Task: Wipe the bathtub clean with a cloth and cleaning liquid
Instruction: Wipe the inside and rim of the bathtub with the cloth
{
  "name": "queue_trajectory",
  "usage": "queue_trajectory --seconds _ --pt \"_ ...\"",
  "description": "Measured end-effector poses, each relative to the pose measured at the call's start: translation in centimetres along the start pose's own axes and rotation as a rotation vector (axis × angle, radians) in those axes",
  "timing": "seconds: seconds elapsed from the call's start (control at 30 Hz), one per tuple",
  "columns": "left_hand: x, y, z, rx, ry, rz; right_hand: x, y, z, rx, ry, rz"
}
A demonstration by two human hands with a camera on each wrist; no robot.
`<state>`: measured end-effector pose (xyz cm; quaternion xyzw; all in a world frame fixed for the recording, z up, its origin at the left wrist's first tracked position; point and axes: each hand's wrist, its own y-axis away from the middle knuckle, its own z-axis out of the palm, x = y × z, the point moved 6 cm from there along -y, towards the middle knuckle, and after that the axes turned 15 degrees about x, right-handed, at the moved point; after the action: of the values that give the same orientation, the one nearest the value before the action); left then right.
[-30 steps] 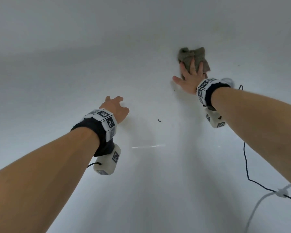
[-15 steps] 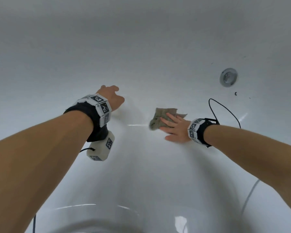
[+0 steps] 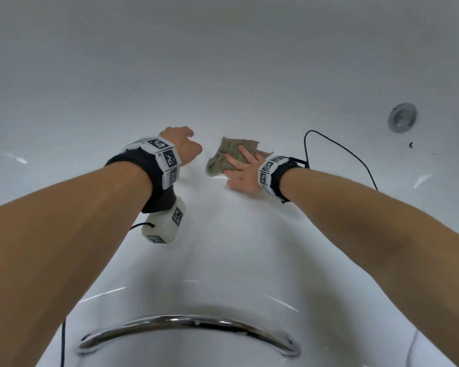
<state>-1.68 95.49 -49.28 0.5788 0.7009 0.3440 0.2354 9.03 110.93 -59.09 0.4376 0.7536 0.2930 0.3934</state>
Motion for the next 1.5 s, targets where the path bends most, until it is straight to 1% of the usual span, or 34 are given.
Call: queue_trajectory --seconds 0.07,0.13,0.27,0.37,0.43,0.6,0.73,0.83,0.97,1.03,1.1,1.17,1.23,1.3,1.43,1.5 --pt "-1.1 0.2 -0.3 0.0 -0.005 0.001 -1.6 -0.4 -0.2 -0.027 0.013 -0.01" --pt "-1.8 0.5 -0.6 0.002 -0.016 0.011 -2.2 0.0 0.0 -0.061 0.019 -0.011" --pt "-2.2 1.4 -0.7 0.002 -0.039 0.031 -0.9 1.8 0.6 -0.137 0.037 0.016" --pt "-1.9 2.2 -0.2 -0.003 -0.06 0.034 0.3 2.9 1.4 -0.181 0.09 0.019" --pt "-0.9 3.3 0.5 -0.017 -0.068 0.033 1.6 4.1 2.3 -0.197 0.074 0.036" --pt "3.6 5.6 1.3 -0.005 -0.067 0.02 6.9 6.8 4.5 -0.193 0.099 0.059" --pt "9.4 7.6 3.2 -0.005 -0.063 0.037 12.5 11.3 6.5 -0.188 0.143 0.131" --pt "13.9 9.0 5.3 -0.034 -0.048 0.057 16.6 14.4 7.9 -0.177 0.144 0.161" --pt "18.8 9.7 7.4 -0.056 -0.053 0.096 22.2 17.4 10.5 -0.185 0.046 0.27" --pt "20.6 9.6 8.0 -0.065 -0.066 0.113 24.3 19.2 11.4 -0.186 -0.004 0.328" --pt "22.1 9.2 8.1 -0.06 -0.066 0.13 26.2 20.2 12.0 -0.14 -0.101 0.402" --pt "22.8 8.2 8.2 -0.047 -0.065 0.135 27.8 20.1 12.0 -0.088 -0.126 0.439" --pt "23.1 7.5 8.5 -0.053 -0.07 0.135 28.3 19.3 11.4 -0.041 -0.127 0.419" --pt "23.7 6.7 8.7 -0.044 -0.073 0.138 28.0 18.1 10.5 0.036 -0.076 0.367" --pt "23.8 4.8 9.5 -0.027 -0.054 0.111 24.7 14.7 7.7 0.122 -0.046 0.198" --pt "23.6 4.0 9.9 -0.014 -0.052 0.095 24.1 12.7 5.9 0.162 -0.034 0.142"
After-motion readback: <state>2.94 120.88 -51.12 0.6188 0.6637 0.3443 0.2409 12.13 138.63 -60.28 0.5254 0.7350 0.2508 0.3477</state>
